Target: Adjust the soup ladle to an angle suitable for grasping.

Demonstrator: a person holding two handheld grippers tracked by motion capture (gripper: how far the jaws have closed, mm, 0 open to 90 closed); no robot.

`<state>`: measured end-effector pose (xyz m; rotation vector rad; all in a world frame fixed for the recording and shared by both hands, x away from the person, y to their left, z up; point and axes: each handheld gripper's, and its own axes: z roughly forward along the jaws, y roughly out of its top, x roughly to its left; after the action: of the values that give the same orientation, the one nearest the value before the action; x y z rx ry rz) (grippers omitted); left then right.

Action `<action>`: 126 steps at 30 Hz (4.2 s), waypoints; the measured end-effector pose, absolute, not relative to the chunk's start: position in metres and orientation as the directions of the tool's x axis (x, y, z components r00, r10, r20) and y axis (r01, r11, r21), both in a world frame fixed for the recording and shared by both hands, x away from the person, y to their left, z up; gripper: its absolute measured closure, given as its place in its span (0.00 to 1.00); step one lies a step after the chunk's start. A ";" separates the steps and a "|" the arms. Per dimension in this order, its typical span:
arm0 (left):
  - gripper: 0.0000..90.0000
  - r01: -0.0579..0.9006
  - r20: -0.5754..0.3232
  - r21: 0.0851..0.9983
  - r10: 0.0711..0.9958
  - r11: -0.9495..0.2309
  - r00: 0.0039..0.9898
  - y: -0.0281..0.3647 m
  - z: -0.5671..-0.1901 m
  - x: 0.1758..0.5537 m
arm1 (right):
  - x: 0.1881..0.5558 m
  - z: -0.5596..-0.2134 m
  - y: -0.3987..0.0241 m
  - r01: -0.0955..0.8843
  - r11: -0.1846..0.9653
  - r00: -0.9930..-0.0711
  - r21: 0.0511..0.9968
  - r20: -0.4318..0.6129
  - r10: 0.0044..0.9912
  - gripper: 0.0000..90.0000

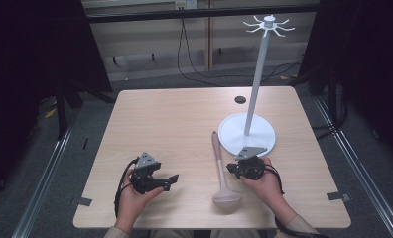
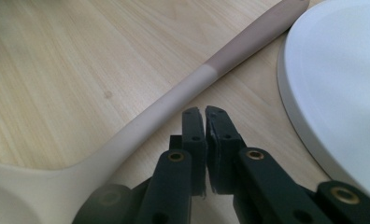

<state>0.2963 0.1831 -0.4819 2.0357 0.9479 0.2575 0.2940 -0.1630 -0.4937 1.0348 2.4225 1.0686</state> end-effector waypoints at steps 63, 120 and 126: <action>0.13 0.510 -0.159 0.792 0.692 -0.336 0.704 0.181 -0.478 0.300 | 0.332 -0.499 -0.098 0.507 0.534 -0.758 0.676 0.056 0.649 0.98; 0.13 0.504 -0.146 0.791 0.694 -0.345 0.705 0.182 -0.477 0.299 | 0.329 -0.459 -0.079 0.632 0.588 -0.728 0.505 0.126 0.674 0.72; 0.13 0.502 -0.143 0.791 0.693 -0.349 0.707 0.183 -0.477 0.299 | 0.331 -0.462 -0.073 0.649 0.609 -0.726 0.457 0.131 0.675 0.72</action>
<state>0.2994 0.1828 -0.4774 2.0248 0.9125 0.2714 0.3310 -0.0731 -0.4621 1.1399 2.7685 0.7518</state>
